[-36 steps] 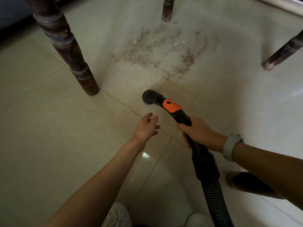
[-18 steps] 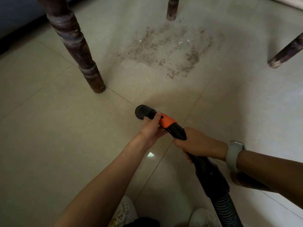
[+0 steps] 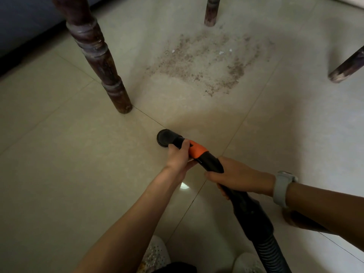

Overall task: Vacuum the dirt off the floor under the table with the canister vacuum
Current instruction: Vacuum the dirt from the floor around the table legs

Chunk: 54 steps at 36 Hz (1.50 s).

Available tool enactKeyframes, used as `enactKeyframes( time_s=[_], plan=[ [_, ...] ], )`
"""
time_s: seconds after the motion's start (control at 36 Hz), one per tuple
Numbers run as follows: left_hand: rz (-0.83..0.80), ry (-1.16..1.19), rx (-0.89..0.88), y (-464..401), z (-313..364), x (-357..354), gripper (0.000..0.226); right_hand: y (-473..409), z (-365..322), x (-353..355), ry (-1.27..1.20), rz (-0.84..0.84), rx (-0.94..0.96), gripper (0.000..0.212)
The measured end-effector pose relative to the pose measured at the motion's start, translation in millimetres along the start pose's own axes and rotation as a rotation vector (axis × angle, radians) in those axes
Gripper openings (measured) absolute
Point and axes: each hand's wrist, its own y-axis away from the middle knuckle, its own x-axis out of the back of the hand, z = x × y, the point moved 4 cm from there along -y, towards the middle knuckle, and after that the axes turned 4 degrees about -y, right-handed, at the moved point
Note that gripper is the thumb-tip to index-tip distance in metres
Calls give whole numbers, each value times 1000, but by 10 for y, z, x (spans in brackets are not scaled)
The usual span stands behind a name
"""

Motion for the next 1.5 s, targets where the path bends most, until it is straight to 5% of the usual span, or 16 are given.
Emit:
enactKeyframes(
  time_s=[0.17,0.56,1.06,1.5],
  plan=[
    [80,50,-23,-80,151,361,30,-92,54,-158,-8,-75,-11,20],
    [137,252,-104,-361,708,862,34,-702,-589,-365,378,139,194,31],
    [125,366,86,-356,675,625,39,-531,-542,-426,624,261,187,37],
    [145,465,131,-268,734,422,22,-394,-502,-234,504,176,230,35]
  ],
)
